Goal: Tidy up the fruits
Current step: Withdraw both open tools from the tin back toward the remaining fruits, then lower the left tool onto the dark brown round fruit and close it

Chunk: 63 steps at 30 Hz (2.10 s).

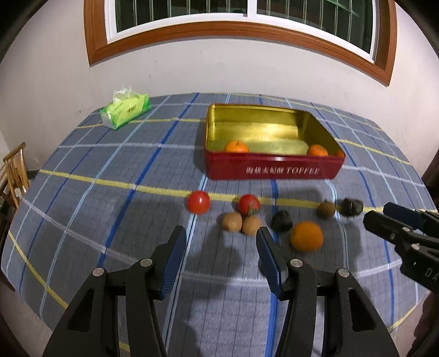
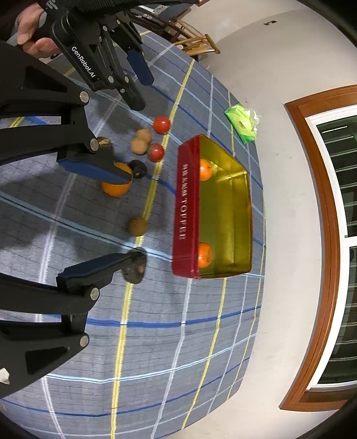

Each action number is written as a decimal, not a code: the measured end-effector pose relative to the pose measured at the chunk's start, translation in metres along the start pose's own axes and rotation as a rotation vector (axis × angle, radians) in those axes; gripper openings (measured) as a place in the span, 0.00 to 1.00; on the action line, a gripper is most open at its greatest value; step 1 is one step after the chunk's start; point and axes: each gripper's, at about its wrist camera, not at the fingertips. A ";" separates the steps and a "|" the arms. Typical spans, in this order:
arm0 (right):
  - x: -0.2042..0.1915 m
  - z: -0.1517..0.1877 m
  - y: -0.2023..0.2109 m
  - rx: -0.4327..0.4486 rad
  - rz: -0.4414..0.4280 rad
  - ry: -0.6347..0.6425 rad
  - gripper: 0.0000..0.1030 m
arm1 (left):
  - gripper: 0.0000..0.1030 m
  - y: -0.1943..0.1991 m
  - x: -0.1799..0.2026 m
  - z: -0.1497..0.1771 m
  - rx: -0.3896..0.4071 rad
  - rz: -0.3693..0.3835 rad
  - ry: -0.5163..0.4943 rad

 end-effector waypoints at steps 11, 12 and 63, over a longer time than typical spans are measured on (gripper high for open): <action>0.004 0.034 -0.001 -0.057 0.011 -0.010 0.48 | 0.53 -0.002 0.003 0.040 -0.071 0.020 -0.020; 0.004 0.037 -0.001 -0.061 0.011 -0.011 0.48 | 0.53 -0.002 0.004 0.043 -0.075 0.022 -0.025; 0.029 0.043 -0.025 -0.102 0.025 -0.064 0.48 | 0.53 -0.039 0.050 0.028 -0.111 0.103 -0.083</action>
Point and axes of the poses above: each gripper's, at about its wrist camera, not at the fingertips, and y roughly against the way its jaws point, x to its right, z to its underside
